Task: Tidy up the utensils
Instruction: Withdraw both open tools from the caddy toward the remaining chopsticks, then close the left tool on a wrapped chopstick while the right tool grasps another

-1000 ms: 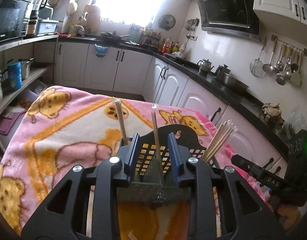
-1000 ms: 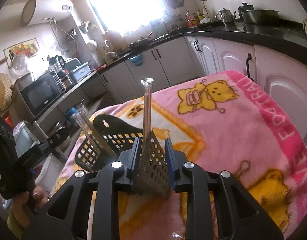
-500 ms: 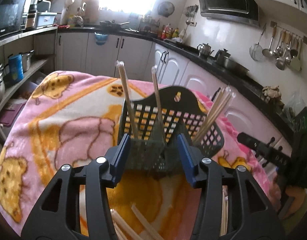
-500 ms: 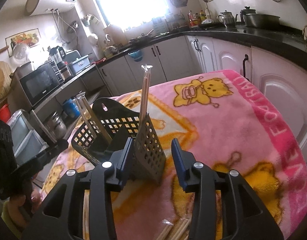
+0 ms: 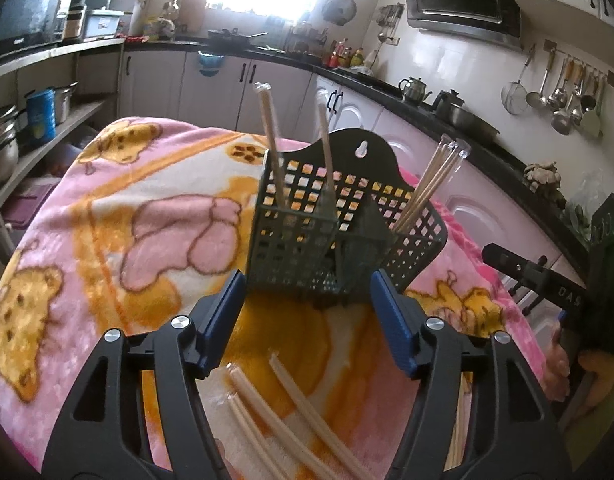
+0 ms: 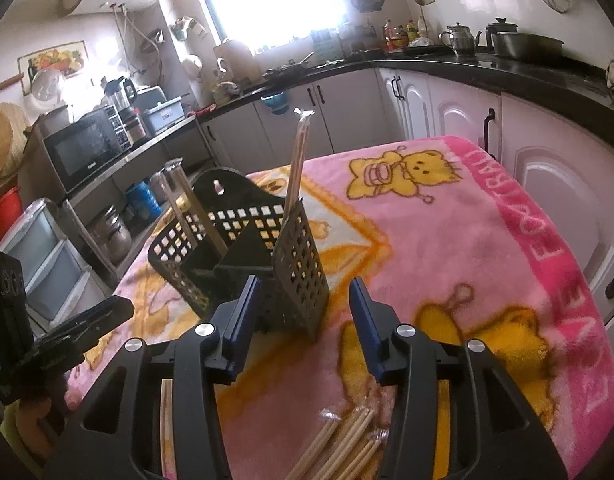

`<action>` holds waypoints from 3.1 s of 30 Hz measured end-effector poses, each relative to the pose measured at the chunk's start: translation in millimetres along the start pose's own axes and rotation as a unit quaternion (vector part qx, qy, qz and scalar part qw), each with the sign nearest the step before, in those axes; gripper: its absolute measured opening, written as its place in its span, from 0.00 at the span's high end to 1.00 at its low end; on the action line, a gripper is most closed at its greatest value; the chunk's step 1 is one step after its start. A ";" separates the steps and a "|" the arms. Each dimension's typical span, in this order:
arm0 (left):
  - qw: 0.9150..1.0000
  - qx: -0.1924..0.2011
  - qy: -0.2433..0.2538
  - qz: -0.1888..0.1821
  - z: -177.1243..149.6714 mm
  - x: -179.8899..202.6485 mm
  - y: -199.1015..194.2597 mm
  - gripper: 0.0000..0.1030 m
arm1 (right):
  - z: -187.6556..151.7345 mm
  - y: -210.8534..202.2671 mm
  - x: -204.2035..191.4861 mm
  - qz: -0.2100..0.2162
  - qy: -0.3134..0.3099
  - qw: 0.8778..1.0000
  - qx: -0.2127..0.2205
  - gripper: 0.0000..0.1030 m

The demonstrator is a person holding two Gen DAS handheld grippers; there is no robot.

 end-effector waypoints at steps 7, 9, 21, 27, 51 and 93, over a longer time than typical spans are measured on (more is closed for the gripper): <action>1.000 -0.003 -0.005 0.008 -10.1 -10.1 -12.8 0.41 | -12.9 -1.5 -12.4 0.010 -0.013 1.000 -0.018 0.57; 1.000 -0.003 -0.005 0.011 -12.6 -12.6 -15.7 0.40 | -18.3 -1.5 -16.1 0.014 -0.014 1.000 -0.024 0.57; 1.000 -0.011 -0.015 0.025 -36.8 -28.0 -28.2 0.38 | -42.0 -8.7 -25.7 0.019 -0.021 0.999 -0.042 0.57; 0.999 -0.016 -0.016 0.023 -46.7 -29.9 -30.9 0.38 | -54.4 -10.3 -31.2 0.020 -0.032 0.998 -0.055 0.56; 0.996 -0.067 -0.024 0.051 -90.6 -46.6 -16.4 0.38 | -97.3 -2.4 -42.8 0.042 -0.035 0.994 -0.097 0.56; 0.986 -0.116 -0.116 0.033 -85.7 -76.6 17.6 0.75 | -88.2 71.5 -34.3 0.066 -0.010 0.977 -0.202 0.81</action>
Point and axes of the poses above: each gripper's, at about its wrist camera, not at the fingertips, and y roughly the way its jaws point, x to its right, z to its top, the point moved 4 cm from there along y, roughly the way its jaws point, and after that the axes turned 12 degrees about -y, right-handed, at the moved point
